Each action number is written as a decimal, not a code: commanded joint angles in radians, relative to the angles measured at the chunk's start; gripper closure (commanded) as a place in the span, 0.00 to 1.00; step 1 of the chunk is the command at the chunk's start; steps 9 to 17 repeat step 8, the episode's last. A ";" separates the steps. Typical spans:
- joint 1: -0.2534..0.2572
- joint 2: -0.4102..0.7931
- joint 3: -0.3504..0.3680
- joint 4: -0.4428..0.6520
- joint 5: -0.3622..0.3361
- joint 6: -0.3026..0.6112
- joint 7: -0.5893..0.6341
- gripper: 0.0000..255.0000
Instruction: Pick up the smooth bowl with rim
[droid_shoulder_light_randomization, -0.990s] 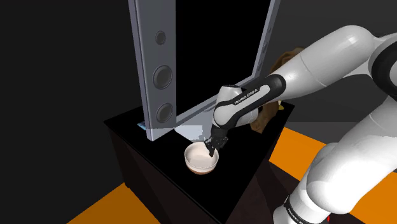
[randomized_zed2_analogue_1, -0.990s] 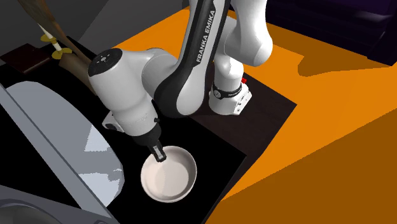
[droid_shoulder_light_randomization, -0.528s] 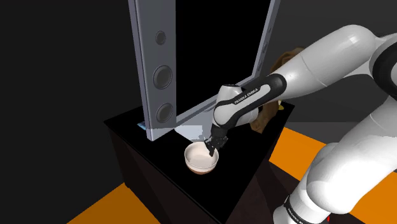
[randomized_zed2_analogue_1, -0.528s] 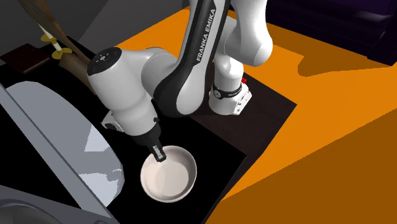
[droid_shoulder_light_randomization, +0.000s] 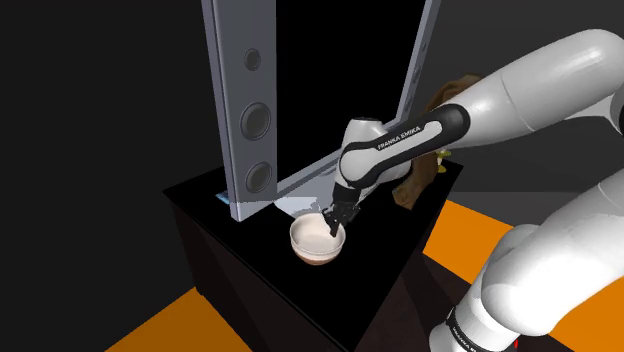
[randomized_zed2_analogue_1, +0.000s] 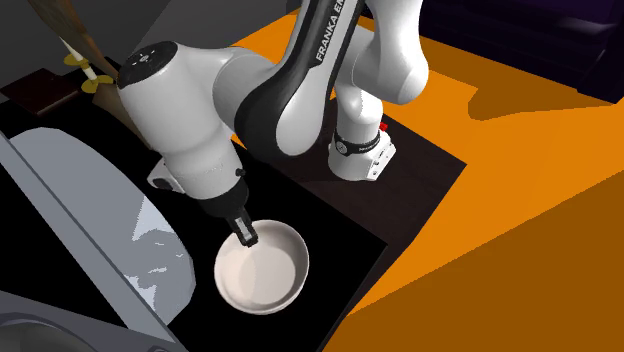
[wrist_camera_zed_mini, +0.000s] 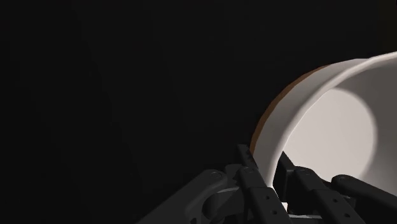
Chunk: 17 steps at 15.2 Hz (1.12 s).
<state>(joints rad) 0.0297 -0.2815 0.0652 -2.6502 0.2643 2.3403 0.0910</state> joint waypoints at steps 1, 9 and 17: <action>-0.002 -0.023 -0.001 0.010 -0.006 -0.032 0.007 1.00; -0.007 -0.073 -0.002 0.042 -0.021 -0.114 0.025 1.00; -0.007 -0.073 -0.002 0.042 -0.021 -0.114 0.025 1.00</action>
